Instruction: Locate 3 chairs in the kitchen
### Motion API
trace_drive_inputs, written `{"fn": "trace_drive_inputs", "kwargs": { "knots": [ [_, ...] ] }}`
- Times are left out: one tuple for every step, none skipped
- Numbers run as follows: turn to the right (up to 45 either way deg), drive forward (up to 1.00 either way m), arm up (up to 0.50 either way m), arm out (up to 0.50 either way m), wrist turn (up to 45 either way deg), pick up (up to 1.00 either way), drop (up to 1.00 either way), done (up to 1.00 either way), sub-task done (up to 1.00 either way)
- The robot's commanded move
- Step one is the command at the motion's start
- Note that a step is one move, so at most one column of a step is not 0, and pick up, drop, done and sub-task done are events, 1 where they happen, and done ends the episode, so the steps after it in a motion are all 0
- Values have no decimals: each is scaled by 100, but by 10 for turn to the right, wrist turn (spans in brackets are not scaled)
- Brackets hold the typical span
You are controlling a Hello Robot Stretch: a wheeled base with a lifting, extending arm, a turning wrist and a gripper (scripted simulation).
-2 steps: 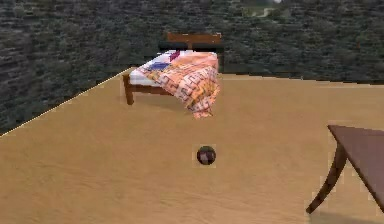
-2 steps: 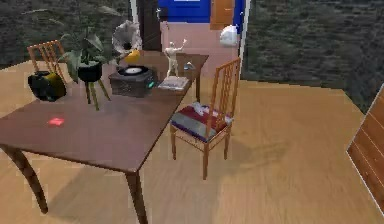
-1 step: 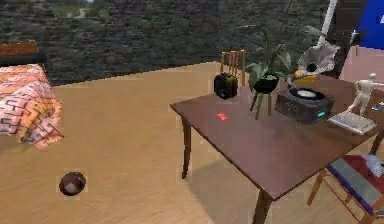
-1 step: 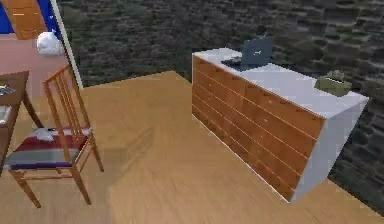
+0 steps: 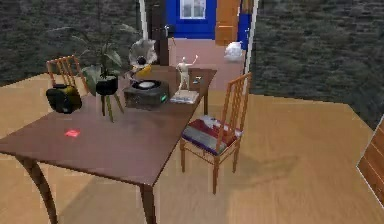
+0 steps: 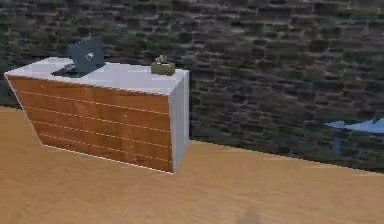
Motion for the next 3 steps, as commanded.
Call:
{"fn": "trace_drive_inputs", "kwargs": {
  "knots": [
    [420, 0, 0, 0, 0, 0, 0, 0, 0],
    [0, 100, 0, 0, 0, 0, 0, 0, 0],
    [0, 50, 0, 0, 0, 0, 0, 0, 0]
  ]
}}
